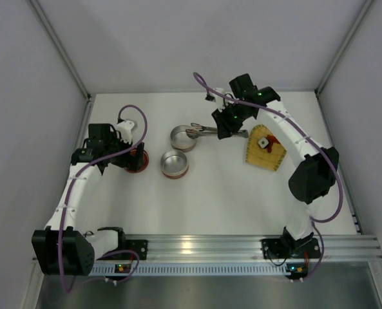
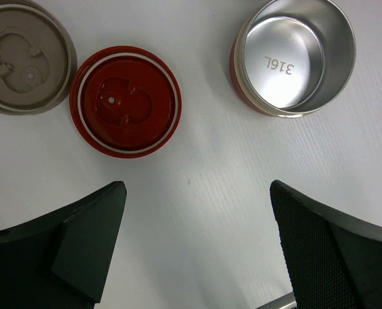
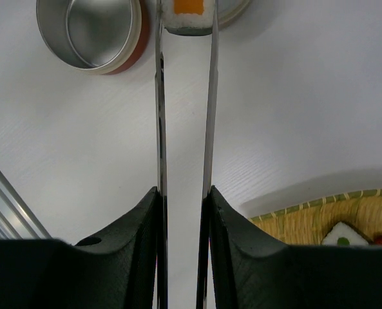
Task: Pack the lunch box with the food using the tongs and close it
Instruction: Place the fake food in the packing box.
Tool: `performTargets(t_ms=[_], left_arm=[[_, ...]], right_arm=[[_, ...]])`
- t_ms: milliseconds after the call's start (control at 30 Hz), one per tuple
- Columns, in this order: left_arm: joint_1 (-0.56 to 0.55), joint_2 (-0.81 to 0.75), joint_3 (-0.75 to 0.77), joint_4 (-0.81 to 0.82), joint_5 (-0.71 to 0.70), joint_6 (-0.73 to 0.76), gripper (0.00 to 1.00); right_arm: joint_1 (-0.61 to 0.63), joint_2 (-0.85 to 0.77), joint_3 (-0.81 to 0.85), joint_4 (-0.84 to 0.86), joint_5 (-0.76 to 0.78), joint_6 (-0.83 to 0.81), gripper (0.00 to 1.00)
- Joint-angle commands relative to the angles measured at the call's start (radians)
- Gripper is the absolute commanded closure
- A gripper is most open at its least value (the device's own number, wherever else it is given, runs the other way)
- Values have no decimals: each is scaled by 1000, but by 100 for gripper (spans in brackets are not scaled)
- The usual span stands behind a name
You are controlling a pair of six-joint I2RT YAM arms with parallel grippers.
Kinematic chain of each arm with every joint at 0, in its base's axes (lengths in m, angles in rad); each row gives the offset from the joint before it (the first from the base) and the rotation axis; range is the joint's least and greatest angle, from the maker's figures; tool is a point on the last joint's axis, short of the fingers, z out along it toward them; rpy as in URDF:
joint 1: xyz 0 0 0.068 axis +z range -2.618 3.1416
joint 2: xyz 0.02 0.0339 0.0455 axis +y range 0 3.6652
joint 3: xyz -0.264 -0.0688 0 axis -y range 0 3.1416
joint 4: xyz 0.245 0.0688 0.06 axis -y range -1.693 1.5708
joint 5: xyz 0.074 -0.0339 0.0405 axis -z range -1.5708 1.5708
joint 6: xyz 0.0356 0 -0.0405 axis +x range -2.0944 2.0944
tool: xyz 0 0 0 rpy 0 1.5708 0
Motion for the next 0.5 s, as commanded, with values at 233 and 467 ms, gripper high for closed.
performTargets(t_ms=[233,467], left_arm=[[0,7,-14,45,0,10,2],[0,19,-10,48,14,0,2]], right_arm=[[130,51,78,87,-44,-11,100],[254,21,-11,103,13,-36,100]])
